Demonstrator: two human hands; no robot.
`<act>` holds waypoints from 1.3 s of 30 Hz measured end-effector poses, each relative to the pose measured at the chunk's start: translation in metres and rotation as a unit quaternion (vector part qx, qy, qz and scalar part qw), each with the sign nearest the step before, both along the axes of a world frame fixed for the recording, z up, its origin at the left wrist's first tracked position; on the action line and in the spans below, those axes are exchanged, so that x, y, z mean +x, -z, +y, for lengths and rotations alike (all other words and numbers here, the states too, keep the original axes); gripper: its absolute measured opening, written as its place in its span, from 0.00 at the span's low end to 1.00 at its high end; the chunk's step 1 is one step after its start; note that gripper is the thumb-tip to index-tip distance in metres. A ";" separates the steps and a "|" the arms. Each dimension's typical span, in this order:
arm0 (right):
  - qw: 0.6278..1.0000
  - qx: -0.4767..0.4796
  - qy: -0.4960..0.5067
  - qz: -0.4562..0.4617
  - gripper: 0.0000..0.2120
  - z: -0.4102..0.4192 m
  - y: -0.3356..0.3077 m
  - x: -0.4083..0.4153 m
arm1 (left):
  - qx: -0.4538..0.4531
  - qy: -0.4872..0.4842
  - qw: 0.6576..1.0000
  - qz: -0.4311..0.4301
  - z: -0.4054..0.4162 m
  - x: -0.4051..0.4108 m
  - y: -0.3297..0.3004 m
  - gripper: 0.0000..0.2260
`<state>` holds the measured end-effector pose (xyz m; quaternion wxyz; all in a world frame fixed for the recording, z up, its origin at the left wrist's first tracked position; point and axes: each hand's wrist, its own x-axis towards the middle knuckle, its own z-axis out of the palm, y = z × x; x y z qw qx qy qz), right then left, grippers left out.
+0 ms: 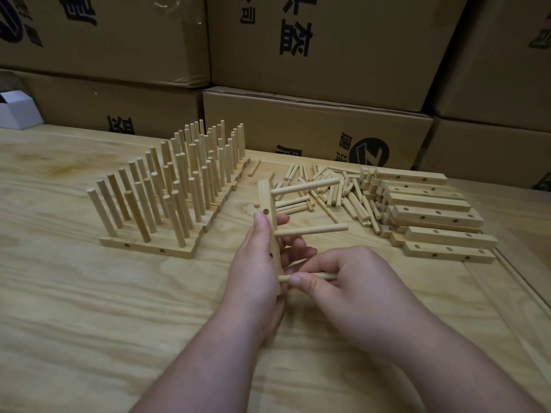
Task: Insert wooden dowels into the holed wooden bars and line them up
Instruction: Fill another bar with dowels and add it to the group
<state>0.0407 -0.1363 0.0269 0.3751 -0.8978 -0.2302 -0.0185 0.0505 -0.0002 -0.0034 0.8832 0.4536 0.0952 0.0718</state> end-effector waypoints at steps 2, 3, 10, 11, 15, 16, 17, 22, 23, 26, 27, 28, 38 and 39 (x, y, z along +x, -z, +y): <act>0.999 0.034 -0.010 0.030 0.11 -0.002 0.001 0.001 | 0.000 0.010 1.000 -0.004 0.001 -0.001 0.000 0.21; 0.998 0.046 -0.011 0.043 0.09 -0.003 0.001 0.001 | 0.000 0.011 1.000 -0.006 0.001 -0.001 -0.001 0.21; 0.999 -0.030 0.034 -0.023 0.04 0.007 0.002 -0.003 | -0.005 0.001 1.000 -0.002 0.001 0.000 0.000 0.22; 0.999 -0.029 0.035 -0.021 0.04 0.006 0.002 -0.003 | -0.007 0.004 1.000 -0.003 0.001 -0.001 0.000 0.22; 0.998 0.046 0.000 0.050 0.09 0.002 0.002 -0.001 | -0.002 0.017 1.000 -0.011 0.000 -0.004 -0.001 0.21; 0.997 0.052 -0.005 0.054 0.10 0.001 0.003 -0.001 | 0.001 0.017 1.000 -0.015 0.000 -0.004 -0.001 0.21; 0.997 0.052 -0.005 0.054 0.09 0.001 0.004 -0.001 | 0.004 0.016 1.000 -0.018 0.001 -0.004 -0.001 0.21; 0.994 0.095 0.022 0.050 0.03 0.000 0.006 0.003 | 0.018 0.016 0.999 -0.021 -0.002 -0.005 0.001 0.20; 0.991 0.120 0.027 0.061 0.04 -0.001 0.006 0.004 | 0.017 0.018 1.000 -0.019 -0.003 -0.004 0.001 0.19; 0.982 0.157 0.039 0.101 0.14 -0.010 0.003 0.008 | 0.018 0.016 1.000 -0.011 -0.003 -0.001 0.002 0.14; 0.980 0.159 0.048 0.108 0.16 -0.014 0.001 0.010 | 0.021 0.013 1.000 -0.010 -0.003 0.000 0.002 0.12; 0.979 0.158 0.062 0.112 0.17 -0.018 -0.001 0.012 | 0.023 0.012 1.000 -0.008 -0.003 0.001 0.003 0.11; 0.936 0.283 0.179 0.110 0.10 -0.027 0.005 0.021 | -0.073 0.021 0.997 -0.015 0.002 0.005 0.002 0.09; 0.942 0.273 0.158 0.113 0.07 -0.025 0.006 0.019 | -0.079 0.022 0.996 -0.017 0.002 0.004 0.001 0.10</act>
